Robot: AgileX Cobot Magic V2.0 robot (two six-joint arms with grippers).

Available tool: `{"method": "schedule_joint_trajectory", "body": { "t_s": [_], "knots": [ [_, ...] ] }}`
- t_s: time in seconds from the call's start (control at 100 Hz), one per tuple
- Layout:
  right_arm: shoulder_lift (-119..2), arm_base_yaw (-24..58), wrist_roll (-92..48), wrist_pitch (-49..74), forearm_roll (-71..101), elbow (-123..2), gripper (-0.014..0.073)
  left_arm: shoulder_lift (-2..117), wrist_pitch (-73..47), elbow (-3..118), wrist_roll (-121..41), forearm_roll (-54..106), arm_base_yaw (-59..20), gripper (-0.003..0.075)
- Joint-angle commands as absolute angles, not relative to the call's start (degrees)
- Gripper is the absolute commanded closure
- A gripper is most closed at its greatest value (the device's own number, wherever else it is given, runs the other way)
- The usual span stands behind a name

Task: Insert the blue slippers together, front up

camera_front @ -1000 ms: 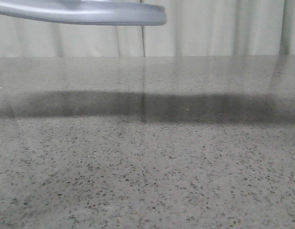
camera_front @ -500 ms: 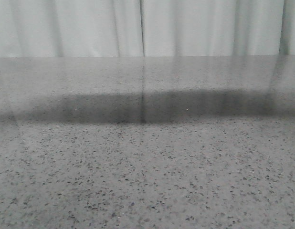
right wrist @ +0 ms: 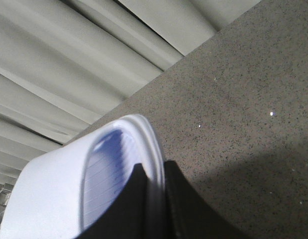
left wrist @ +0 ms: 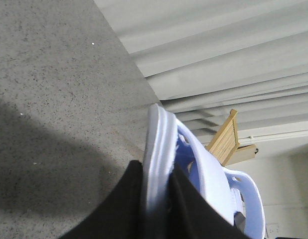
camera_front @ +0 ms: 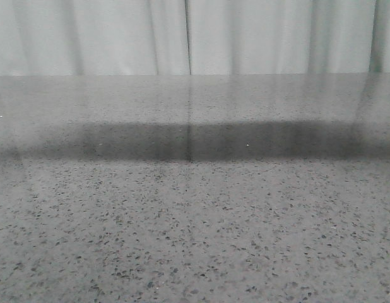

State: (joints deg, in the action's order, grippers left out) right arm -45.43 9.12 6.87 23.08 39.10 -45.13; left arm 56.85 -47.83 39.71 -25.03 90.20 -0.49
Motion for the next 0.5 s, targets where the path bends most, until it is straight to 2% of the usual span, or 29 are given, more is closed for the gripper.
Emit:
{"method": "schedule_joint_trajectory", "body": {
  "t_s": [0.0, 0.17, 0.49],
  "knots": [
    [-46.14, 9.06, 6.16, 20.2, 40.72, -47.29, 0.0701, 55.99, -51.26, 41.16, -25.81, 95.83, -0.95, 0.0691],
    [-47.71, 10.33, 6.08, 19.72, 41.24, -47.29, 0.0701, 55.99, -52.6, 41.16, -25.81, 96.45, -0.95, 0.0691],
    [-51.16, 17.49, 5.37, 14.58, 41.24, -47.29, 0.0701, 55.99, -55.57, 41.16, -26.16, 98.65, -1.18, 0.0691]
  ]
}}
